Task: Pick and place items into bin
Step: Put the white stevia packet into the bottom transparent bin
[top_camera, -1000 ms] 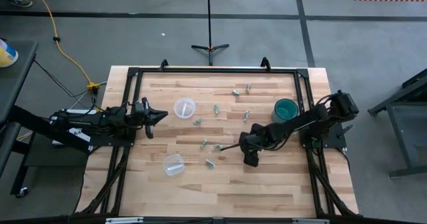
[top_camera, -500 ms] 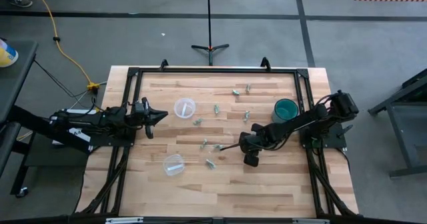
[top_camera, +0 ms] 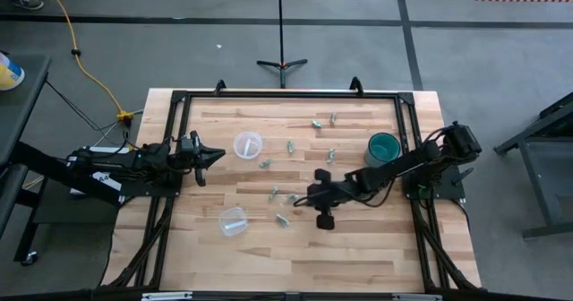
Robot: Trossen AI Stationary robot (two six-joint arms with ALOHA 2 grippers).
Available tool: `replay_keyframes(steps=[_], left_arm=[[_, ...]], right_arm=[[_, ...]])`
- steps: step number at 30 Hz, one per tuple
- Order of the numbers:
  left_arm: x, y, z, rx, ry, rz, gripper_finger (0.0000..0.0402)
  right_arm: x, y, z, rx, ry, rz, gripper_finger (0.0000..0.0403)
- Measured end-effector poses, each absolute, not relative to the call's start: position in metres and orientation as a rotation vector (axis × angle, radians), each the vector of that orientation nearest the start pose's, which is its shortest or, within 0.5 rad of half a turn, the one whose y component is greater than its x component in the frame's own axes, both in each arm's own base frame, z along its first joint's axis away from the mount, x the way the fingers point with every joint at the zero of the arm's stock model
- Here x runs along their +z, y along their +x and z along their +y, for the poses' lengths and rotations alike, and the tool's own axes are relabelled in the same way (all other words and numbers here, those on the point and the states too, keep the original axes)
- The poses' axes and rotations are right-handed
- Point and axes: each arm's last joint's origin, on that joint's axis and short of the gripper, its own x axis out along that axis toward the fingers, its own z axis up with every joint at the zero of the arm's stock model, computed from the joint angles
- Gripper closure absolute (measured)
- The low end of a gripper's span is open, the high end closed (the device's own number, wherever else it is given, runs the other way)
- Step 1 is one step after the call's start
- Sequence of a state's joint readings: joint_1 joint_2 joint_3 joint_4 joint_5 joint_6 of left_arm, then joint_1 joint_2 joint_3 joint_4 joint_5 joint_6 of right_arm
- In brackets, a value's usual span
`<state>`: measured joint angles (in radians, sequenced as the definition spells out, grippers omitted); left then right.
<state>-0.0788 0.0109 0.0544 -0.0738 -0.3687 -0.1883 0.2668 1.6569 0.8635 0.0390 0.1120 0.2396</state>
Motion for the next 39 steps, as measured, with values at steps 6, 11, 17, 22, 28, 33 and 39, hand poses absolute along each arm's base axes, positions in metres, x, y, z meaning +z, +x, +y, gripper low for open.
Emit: replay_keyframes(steps=[6, 11, 17, 22, 28, 33, 39], left_arm=[[0.174, 0.093, 0.003, 0.292, -0.180, 0.002, 0.0346], [0.174, 0.093, 0.003, 0.292, -0.180, 0.002, 0.0346], [0.174, 0.093, 0.003, 0.291, -0.180, 0.002, 0.0346], [0.174, 0.093, 0.003, 0.291, -0.180, 0.002, 0.0346], [0.174, 0.093, 0.003, 0.291, -0.180, 0.002, 0.0346], [0.174, 0.093, 0.003, 0.291, -0.180, 0.002, 0.0346], [0.174, 0.093, 0.003, 0.291, -0.180, 0.002, 0.0346]], right_arm=[[0.181, 0.339, 0.081, 0.087, -0.042, 0.458, 0.0402], [0.177, 0.367, 0.081, 0.170, -0.083, 0.262, 0.0402], [0.174, 0.412, 0.091, 0.203, -0.156, 0.319, 0.0402], [0.182, 0.443, 0.100, 0.254, -0.178, 0.366, 0.0402], [0.189, 0.468, 0.106, 0.294, -0.218, 0.343, 0.0403], [0.185, 0.485, 0.106, 0.333, -0.217, 0.321, 0.0403], [0.176, 0.504, 0.104, 0.375, -0.199, 0.317, 0.0401]])
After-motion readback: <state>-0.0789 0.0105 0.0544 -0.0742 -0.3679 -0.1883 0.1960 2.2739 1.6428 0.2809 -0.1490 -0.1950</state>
